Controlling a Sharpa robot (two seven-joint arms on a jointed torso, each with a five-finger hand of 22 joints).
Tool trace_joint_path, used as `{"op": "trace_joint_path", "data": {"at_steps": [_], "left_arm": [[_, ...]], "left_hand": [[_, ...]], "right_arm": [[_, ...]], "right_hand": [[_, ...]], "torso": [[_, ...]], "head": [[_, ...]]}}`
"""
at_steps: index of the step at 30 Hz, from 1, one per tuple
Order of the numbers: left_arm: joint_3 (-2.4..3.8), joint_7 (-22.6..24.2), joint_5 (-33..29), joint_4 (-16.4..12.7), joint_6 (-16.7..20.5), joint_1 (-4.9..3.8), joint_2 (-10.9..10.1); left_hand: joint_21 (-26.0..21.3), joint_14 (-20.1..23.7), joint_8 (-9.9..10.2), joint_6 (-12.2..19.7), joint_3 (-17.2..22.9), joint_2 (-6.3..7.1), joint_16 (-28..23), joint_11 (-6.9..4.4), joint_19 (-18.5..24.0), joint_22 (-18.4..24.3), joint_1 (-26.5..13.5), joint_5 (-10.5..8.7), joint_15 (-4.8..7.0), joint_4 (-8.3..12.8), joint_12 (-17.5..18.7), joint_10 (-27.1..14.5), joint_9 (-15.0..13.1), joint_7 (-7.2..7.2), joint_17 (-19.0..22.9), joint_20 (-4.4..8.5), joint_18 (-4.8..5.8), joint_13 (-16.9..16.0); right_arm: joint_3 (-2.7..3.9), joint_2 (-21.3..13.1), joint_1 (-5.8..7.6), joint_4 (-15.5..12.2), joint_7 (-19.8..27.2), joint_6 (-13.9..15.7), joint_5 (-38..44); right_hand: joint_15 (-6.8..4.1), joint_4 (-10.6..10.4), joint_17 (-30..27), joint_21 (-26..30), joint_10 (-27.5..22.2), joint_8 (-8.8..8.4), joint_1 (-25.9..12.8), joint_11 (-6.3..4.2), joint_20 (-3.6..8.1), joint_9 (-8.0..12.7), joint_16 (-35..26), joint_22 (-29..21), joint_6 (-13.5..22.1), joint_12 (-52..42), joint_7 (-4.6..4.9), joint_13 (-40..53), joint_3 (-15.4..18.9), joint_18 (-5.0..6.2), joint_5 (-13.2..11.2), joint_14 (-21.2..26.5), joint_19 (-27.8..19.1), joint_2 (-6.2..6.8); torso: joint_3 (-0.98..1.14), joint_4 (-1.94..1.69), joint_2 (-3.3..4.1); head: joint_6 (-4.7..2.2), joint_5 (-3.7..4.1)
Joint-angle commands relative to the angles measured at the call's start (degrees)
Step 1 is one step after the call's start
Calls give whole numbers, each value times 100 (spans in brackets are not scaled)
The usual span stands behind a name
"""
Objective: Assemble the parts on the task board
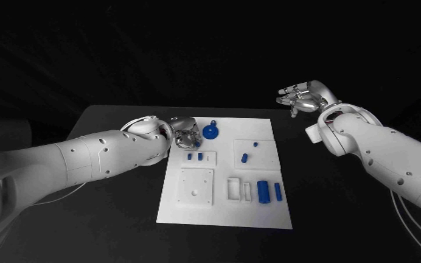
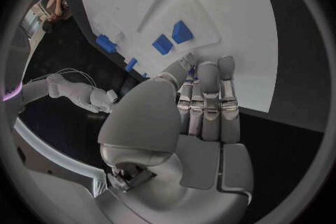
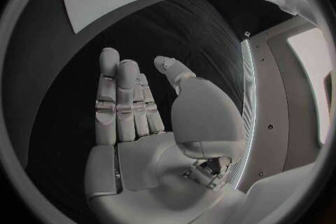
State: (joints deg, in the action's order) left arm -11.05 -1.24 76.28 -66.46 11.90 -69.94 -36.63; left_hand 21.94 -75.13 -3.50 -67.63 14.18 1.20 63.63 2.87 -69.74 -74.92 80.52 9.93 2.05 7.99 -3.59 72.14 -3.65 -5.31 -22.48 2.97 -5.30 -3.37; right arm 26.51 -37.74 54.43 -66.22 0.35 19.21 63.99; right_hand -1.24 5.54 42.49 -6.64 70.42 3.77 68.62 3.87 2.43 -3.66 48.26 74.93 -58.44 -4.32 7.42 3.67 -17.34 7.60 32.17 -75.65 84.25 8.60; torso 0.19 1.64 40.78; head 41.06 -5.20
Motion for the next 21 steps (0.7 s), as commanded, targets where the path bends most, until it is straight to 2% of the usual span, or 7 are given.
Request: {"op": "trace_joint_path", "data": {"at_steps": [1,4,9,15,21], "left_arm": [[-17,-26,41,-2,-130,18,-1],[-20,7,-1,-14,-63,18,-19],[-21,37,-39,-26,74,18,-49],[-21,45,-65,-23,215,18,-77],[-20,53,-89,-27,337,17,-99]], "left_hand": [[14,-9,-6,48,2,14,-11,28,3,-113,26,-19,-24,-9,21,-37,0,-40,-9,-9,-47,2],[17,-11,-3,172,17,67,-12,37,-1,-115,42,-18,-29,24,21,-40,5,-60,-8,-12,-53,2],[7,2,0,527,72,202,-33,51,1,-109,2,-23,-39,55,23,-110,12,-9,1,-24,-61,3],[-55,62,-3,914,99,391,-67,142,15,-93,-56,-29,-101,42,21,-369,10,9,17,-76,-86,3],[-173,171,-2,1171,5,504,-156,240,49,-65,-33,-31,-170,-8,14,-674,13,14,67,-142,-119,-1]], "right_arm": [[3,4,-3,-2,58,-79,-8],[3,4,-4,-1,59,-86,-9],[3,1,-4,1,60,-96,-9],[3,-2,-5,-4,60,-102,-9],[3,-4,-6,-5,60,-112,-9]], "right_hand": [[2,-3,-5,39,2,-19,-69,15,1,-4,18,26,-35,28,23,-9,-25,75,25,29,77,0],[2,-3,-5,39,2,-19,-69,15,1,-4,18,26,-35,28,23,-9,-25,75,25,29,77,0],[5,3,-9,55,-16,-20,-67,22,-1,-3,16,32,-24,33,27,-10,-15,74,25,35,78,7],[12,8,-11,62,-59,-19,-64,35,-6,-3,14,32,-16,40,32,-11,-1,78,25,37,78,10],[44,21,-32,94,-202,-19,-57,78,-32,-3,-9,14,-5,47,47,-15,23,97,29,54,66,10]], "torso": [[-1,-3,0],[-1,0,-2],[-5,-3,-2],[-6,-9,-1],[-6,-6,-1]], "head": [[-2,4],[-7,5],[0,9],[-10,13],[-9,11]]}}
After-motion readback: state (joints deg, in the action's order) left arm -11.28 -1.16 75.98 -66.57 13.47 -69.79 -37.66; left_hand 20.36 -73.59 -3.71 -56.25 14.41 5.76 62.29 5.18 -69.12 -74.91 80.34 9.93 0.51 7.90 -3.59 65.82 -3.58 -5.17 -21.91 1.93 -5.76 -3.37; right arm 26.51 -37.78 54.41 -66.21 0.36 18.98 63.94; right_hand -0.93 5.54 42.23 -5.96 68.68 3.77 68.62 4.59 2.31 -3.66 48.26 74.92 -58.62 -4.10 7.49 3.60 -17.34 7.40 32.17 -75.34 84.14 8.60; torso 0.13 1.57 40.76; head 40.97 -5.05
